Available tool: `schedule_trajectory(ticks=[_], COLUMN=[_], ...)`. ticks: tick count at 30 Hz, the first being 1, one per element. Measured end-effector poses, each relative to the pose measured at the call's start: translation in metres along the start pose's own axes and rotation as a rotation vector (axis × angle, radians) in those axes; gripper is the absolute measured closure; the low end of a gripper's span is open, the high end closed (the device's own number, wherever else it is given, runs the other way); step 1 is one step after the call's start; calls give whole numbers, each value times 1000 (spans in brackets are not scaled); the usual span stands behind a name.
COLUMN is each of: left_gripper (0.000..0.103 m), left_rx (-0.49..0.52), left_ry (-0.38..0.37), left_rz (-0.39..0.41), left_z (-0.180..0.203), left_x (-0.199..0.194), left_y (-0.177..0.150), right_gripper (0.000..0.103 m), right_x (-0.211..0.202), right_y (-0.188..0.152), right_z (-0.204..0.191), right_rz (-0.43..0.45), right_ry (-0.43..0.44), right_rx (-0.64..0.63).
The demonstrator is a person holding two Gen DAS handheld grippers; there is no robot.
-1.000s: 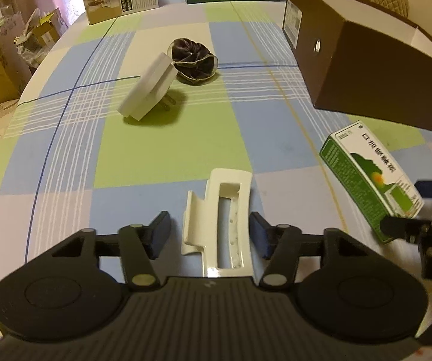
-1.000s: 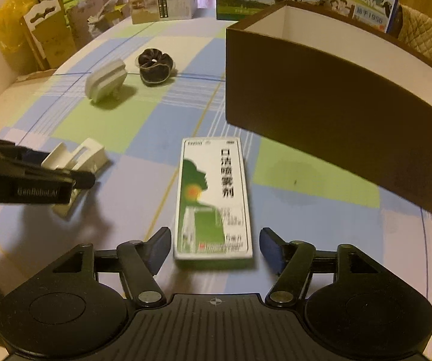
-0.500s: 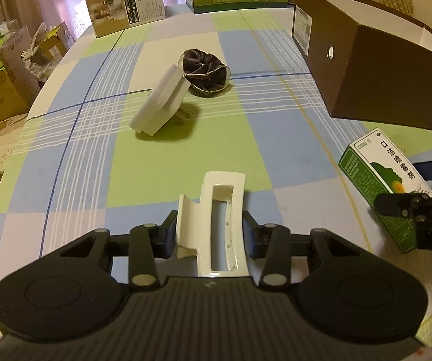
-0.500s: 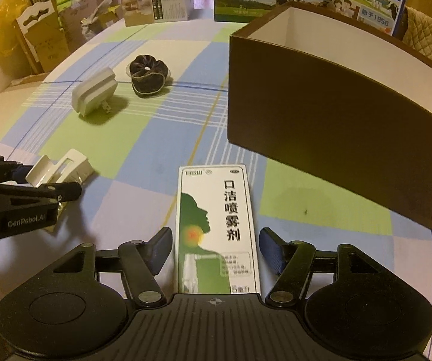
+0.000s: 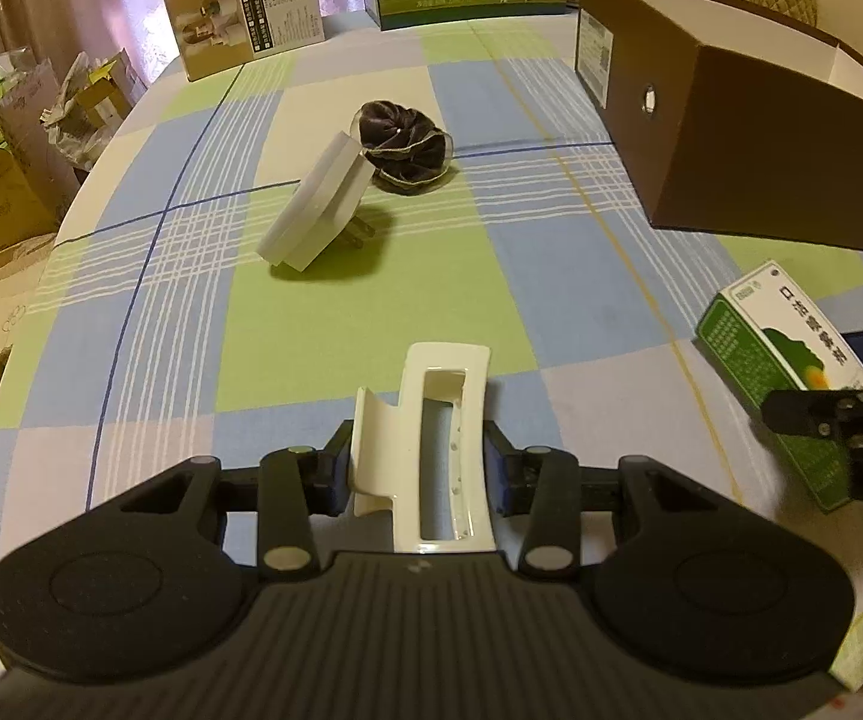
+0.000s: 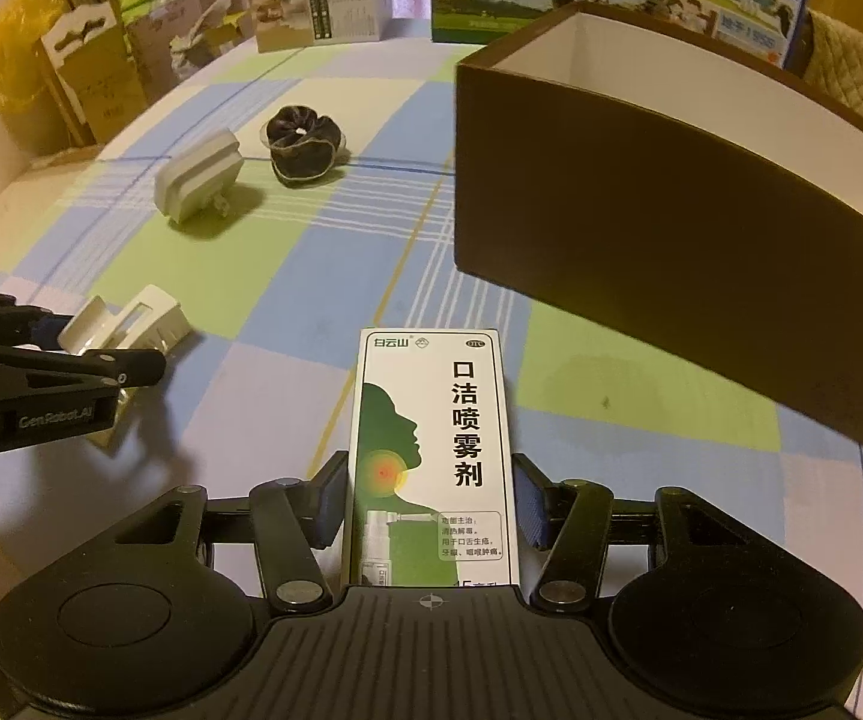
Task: Organize objects
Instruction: 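Carry the spray box and white holder over the brown box with both tools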
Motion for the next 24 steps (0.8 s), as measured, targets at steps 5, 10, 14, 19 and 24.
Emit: schedule_trajectory(ticks=[5,10,14,19,24], left_gripper=[65,65,65,65,65], left_rx=[6,22,7,29,79], left_ry=[-21,-36,-65,-101,-116], left_rz=[23,59,76,99,141], left_z=[6,15,22,39,55], left_x=[-17,-37,-54,-69,-81], left_y=[5,16,24,39,65], right_gripper=[51,51,51,51,51], right_x=[-24,-51,-72,-99,-123], right_y=[-3,-4,-5,0,12], right_z=[11,24,39,60,83], right_rz=[18,46,68,109,159], right_ry=[33,55,63,62,36], right_rx=[54,88,120,133,126])
Point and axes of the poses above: each gripper's, at about its wrist camera, not at the fingertips, and x roughly the way its jaws point, z to its right, y to its top, the point moved 6 cm from there along x, roughly the way its jaws point
